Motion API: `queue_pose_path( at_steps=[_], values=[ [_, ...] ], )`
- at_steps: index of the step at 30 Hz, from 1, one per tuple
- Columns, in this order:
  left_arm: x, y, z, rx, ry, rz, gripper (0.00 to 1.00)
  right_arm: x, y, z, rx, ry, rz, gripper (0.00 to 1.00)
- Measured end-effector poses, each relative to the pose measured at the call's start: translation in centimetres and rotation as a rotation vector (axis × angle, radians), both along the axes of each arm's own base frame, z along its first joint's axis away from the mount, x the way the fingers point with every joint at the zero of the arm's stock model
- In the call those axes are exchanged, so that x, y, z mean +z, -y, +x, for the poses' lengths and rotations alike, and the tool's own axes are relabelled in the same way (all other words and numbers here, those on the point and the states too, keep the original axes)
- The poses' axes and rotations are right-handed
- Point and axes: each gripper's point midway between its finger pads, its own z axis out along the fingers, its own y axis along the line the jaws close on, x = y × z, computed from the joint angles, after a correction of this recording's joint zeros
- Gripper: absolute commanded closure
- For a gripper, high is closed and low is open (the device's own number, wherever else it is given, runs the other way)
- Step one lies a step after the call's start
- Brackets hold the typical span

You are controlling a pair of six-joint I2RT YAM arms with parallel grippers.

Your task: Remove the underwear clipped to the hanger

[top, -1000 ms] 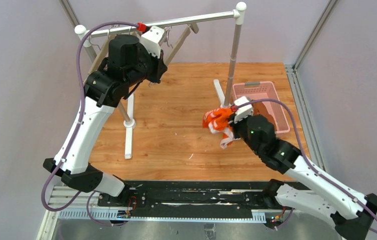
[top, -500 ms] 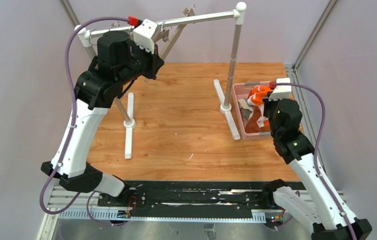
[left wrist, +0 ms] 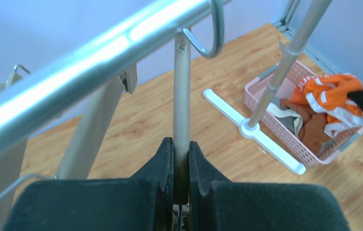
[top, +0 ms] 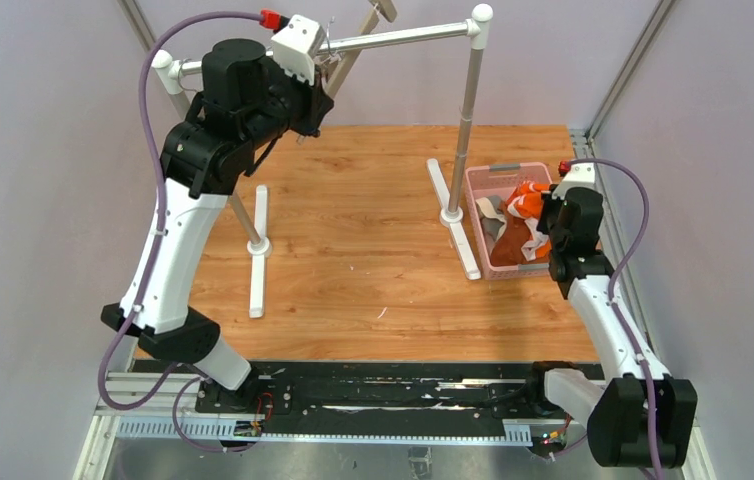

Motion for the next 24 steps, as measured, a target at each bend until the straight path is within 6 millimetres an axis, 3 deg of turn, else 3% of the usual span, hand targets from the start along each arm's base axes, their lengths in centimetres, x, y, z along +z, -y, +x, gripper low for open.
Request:
queue_pose_path(
  at_steps=[4, 12, 19, 20, 22, 24],
  values=[
    [0.2, 0.3, 1.9, 0.014, 0.005, -0.003, 1.0, -1.5, -1.1, 0.3, 0.052, -0.016, 0.052, 0.99],
    [-3.4, 0.5, 4.8, 0.037, -0.078, 0.017, 0.99, -0.1, -2.9, 0.2, 0.145, 0.031, 0.096, 0.99],
    [-3.6, 0.5, 4.3, 0.033, -0.064, -0.011, 0.8, -0.8, -3.4, 0.7, 0.166, 0.017, 0.112, 0.99],
    [-3.6, 0.4, 4.1, 0.034, -0.064, -0.016, 0.76, -1.3, -3.5, 0.9, 0.167, 0.004, 0.116, 0.9],
    [-3.8, 0.1, 3.5, 0.038, -0.069, -0.023, 0.68, -2.8, -3.5, 1.4, 0.166, -0.037, 0.123, 0.57],
    [-3.8, -0.2, 3.0, 0.041, -0.068, -0.025, 0.54, -4.6, -3.6, 1.7, 0.164, -0.091, 0.137, 0.44]
  ],
)
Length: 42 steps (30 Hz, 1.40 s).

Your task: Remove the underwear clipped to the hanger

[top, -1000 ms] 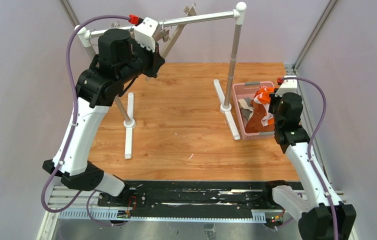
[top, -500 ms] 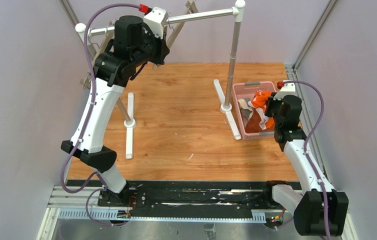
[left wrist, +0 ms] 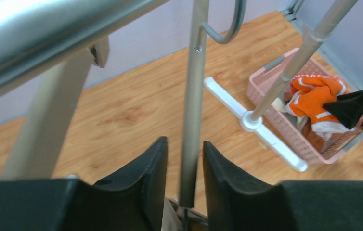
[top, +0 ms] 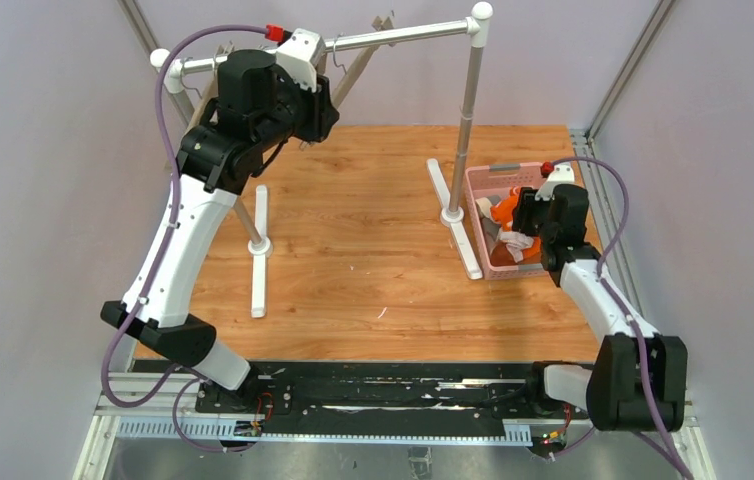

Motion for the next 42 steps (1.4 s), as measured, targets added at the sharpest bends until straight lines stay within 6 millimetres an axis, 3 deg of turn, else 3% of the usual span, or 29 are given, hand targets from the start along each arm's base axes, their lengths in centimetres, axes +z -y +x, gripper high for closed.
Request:
queue_pose_path(
  at_steps=[4, 9, 16, 18, 22, 28, 35, 39, 42],
  values=[
    [0.9, -0.6, -1.0, 0.004, 0.02, -0.014, 0.32, -2.1, -0.1, 0.5, -0.003, -0.076, 0.011, 0.39],
    [2.8, -1.5, -2.7, 0.004, 0.074, -0.034, 0.21, -1.4, -0.1, 0.8, -0.003, -0.072, 0.01, 0.39],
    [5.8, -3.2, -6.3, 0.004, 0.168, -0.079, 0.15, 3.5, 0.1, 0.0, -0.008, 0.037, 0.001, 0.39],
    [6.6, -3.7, -7.3, -0.002, 0.195, -0.093, 0.02, 5.1, 0.4, -0.5, -0.024, 0.073, -0.005, 0.33],
    [7.8, -4.4, -9.6, -0.018, 0.242, -0.117, 0.02, 8.9, 0.9, -1.7, -0.049, 0.145, -0.016, 0.31],
    [7.7, -5.2, -12.8, -0.06, 0.272, -0.142, 0.02, 11.1, 0.9, -4.1, -0.053, 0.18, -0.013, 0.3],
    [4.2, -5.0, -16.3, -0.148, 0.234, -0.153, 0.02, 14.3, 0.3, -8.4, -0.016, 0.26, 0.0, 0.3],
    [-0.5, -5.3, -17.8, -0.17, 0.181, -0.14, 0.02, 16.7, -0.4, -10.4, 0.018, 0.322, 0.01, 0.3],
    [-5.3, -5.5, -18.5, -0.168, 0.112, -0.119, 0.02, 18.1, -1.0, -12.0, 0.052, 0.36, 0.021, 0.3]
  ],
)
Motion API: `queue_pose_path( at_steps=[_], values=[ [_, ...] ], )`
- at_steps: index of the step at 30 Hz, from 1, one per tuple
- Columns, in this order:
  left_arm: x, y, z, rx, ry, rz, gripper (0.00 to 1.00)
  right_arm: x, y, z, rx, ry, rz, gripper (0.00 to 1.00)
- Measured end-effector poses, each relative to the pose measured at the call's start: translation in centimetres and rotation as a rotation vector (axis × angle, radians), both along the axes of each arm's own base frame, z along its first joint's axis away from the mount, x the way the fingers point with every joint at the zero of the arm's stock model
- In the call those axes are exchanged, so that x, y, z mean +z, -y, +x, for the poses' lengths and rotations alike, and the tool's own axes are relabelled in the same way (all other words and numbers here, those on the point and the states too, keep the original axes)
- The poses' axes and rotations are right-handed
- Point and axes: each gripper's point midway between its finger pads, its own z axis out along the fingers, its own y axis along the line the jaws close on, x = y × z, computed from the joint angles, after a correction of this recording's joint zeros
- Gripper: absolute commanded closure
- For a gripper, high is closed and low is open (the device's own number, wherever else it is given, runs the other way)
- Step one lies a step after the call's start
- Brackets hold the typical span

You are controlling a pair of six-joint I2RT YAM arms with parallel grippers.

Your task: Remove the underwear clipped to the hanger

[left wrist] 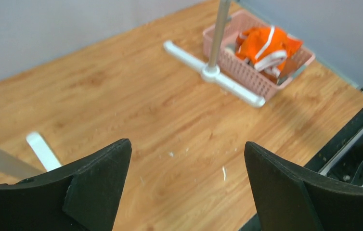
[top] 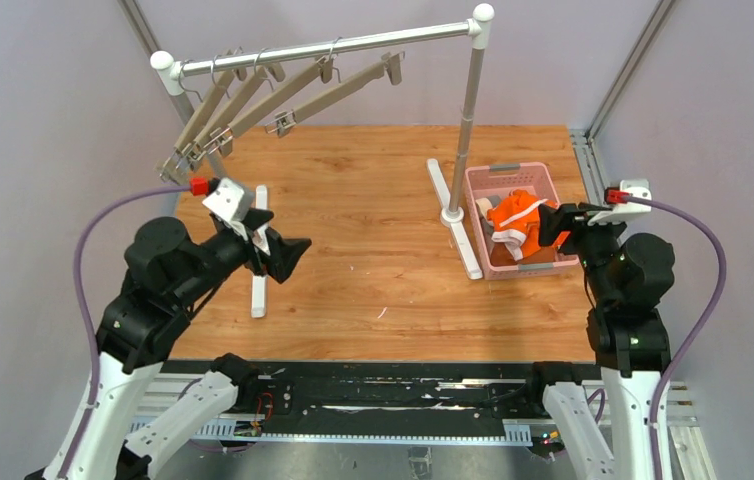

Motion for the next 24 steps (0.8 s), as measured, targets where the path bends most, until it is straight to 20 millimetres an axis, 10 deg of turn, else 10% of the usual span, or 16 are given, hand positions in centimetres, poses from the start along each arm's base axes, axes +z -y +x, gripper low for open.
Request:
queue_pose_path(
  at_steps=[14, 24],
  values=[
    [-14.7, -2.3, -0.4, 0.135, -0.182, 0.053, 0.02, -3.3, -1.9, -3.4, 0.094, -0.062, 0.064, 0.29],
    [-14.9, -2.7, -0.1, 0.166, -0.154, 0.036, 0.02, -7.5, -1.1, -4.2, 0.039, -0.162, 0.072, 0.29]
  ],
)
